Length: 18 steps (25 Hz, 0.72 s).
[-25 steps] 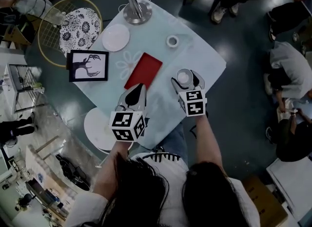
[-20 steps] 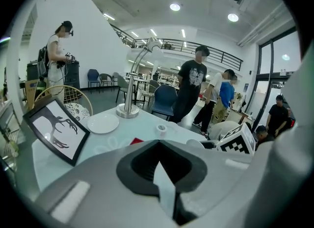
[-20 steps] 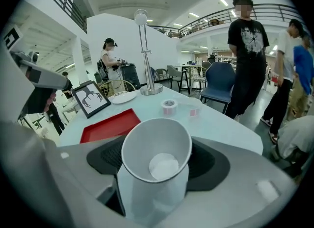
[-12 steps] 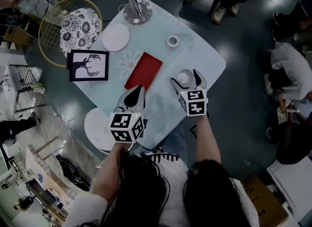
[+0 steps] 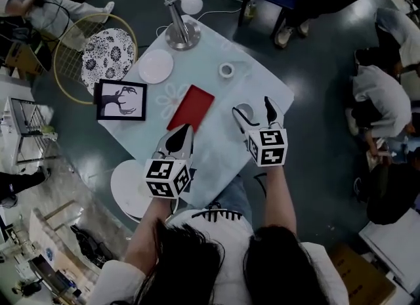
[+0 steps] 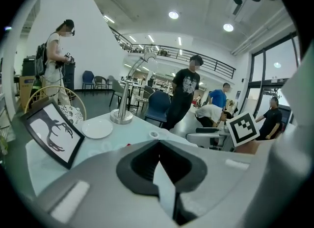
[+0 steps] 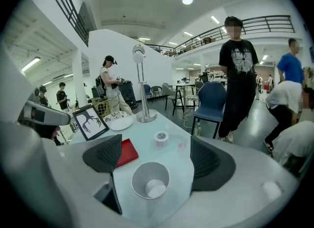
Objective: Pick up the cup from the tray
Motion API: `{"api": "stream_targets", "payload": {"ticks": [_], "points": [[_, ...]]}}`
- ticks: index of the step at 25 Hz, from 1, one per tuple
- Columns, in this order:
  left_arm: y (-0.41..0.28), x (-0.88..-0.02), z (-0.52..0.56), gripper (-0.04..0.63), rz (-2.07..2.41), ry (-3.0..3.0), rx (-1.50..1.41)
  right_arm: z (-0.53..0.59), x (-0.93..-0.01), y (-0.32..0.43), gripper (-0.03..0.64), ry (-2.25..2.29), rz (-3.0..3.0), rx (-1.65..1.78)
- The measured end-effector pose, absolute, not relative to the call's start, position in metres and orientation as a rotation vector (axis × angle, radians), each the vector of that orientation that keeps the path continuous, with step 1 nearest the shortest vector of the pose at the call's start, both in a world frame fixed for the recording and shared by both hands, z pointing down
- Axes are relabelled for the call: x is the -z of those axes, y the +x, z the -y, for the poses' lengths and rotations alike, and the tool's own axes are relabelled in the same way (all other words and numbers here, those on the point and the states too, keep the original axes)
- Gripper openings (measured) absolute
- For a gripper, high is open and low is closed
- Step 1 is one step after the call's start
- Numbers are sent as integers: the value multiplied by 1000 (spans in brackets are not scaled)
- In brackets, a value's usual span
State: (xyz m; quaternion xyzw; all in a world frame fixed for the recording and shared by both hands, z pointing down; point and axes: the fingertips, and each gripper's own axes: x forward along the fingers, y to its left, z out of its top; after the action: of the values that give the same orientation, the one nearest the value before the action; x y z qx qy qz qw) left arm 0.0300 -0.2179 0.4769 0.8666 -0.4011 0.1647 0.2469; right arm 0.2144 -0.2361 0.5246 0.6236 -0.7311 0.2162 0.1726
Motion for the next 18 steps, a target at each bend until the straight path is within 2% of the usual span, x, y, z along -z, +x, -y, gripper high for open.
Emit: {"api": "stream_targets", "payload": {"ticks": [5,11,13,15,18], "points": [[32,-463,218,0,1092,2401,-406,233,-499,208,448,1798,2105,-576],[30,-449,216,0,1049,2476,-387,215,-481,196,300,1826,2121,-556],[27,-443,215,0,1061,2473,-353,208,-476,194,225,1838,2115,-538],[26,-440,212,0,1059,2482,-335,204,-473,193,108,1839,2103,-503],[26,-438,204,0,1047,2498,-332,196,-468,190,47,1857,2093,-482]]}}
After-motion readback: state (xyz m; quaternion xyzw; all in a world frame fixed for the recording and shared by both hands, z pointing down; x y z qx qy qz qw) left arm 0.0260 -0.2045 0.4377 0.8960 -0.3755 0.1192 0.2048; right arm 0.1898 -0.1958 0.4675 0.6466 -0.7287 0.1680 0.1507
